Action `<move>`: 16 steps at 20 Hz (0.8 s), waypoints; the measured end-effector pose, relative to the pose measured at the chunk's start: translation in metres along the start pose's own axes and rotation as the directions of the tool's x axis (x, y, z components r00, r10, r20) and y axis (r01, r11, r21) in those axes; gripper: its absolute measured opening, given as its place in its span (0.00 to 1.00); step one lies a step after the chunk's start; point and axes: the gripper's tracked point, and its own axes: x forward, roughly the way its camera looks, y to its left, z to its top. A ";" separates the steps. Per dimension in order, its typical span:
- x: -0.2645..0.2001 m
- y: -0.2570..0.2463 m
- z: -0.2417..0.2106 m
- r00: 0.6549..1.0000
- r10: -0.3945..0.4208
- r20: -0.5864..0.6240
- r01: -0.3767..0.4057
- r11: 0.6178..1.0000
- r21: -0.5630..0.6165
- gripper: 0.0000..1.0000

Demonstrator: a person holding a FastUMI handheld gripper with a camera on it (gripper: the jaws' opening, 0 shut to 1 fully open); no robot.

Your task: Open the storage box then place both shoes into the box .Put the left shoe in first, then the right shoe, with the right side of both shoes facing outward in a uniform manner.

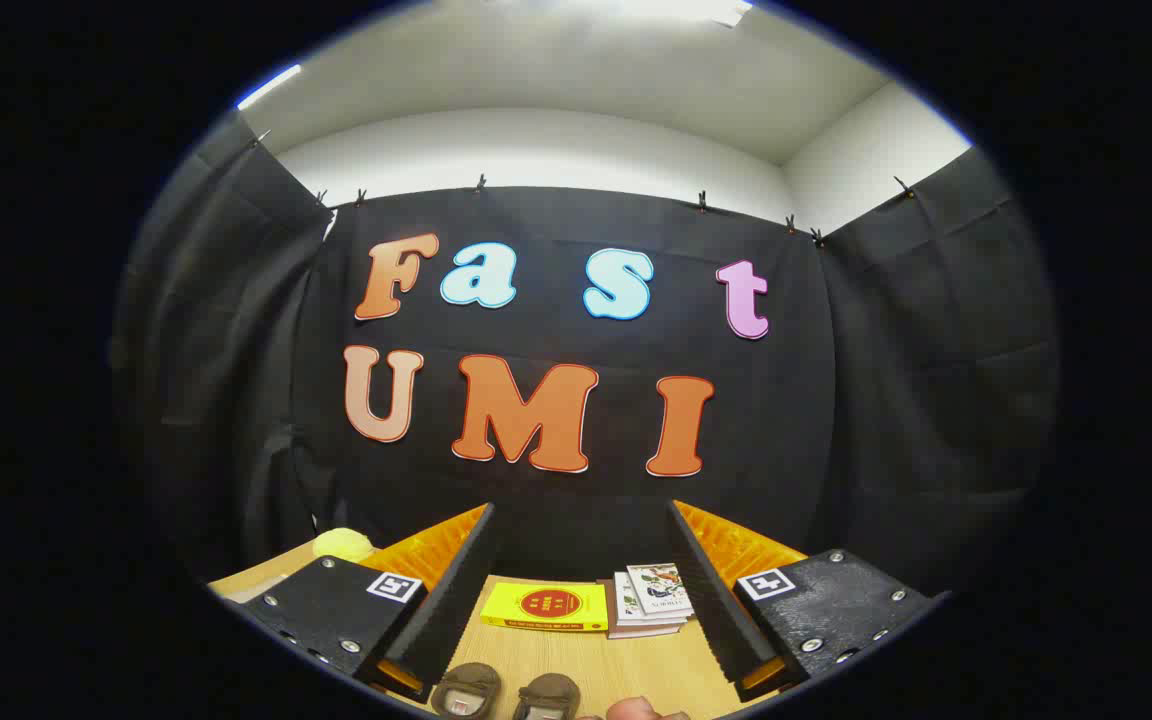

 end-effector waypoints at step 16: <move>0.010 0.023 -0.016 0.998 0.059 -0.030 -0.060 0.998 -0.015 0.99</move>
